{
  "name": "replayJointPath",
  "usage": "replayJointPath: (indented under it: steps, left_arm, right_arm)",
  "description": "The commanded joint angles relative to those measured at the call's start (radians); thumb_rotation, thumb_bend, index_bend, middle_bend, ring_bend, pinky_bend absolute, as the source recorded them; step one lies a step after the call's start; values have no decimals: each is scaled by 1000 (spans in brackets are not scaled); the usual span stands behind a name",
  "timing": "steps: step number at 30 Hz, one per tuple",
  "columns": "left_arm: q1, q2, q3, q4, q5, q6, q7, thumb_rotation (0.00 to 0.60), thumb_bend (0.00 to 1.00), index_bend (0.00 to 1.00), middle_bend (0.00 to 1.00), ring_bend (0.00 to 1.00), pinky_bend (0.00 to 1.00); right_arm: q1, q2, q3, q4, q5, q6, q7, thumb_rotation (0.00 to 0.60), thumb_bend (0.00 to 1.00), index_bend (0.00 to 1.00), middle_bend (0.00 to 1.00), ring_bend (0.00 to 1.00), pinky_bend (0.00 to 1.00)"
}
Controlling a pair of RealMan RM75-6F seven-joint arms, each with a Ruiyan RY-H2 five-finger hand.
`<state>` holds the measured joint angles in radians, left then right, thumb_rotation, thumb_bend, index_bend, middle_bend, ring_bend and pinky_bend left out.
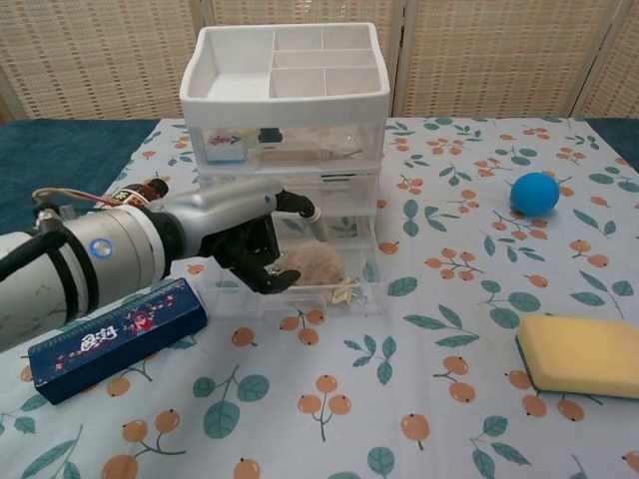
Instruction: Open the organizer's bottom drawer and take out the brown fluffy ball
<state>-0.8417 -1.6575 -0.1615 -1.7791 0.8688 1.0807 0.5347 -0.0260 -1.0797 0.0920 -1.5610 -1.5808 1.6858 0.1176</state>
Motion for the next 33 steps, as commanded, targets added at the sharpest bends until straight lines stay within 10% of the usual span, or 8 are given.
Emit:
replayJointPath:
  steps: [1,13,33]
  left_arm:
    - [4,55,27,29,163,-15,-50,600,401,298,959,1000,1000]
    - [-58,32,38,313,520,-29,-168,600,286,324,958,1000,1000]
    - [-152,-52,111,628,726,-114,-178,600,172,293,959,1000,1000]
  right_arm:
    - [-3,15,4,-13,-9,14,-8,600,317,0,39,7,67]
    - [-13,58,4,-71,-37,47,-56,600,317,0,39,7,68]
    - [-18,50,-1,-70,-23,36,-60,600,317,0,39,7,68]
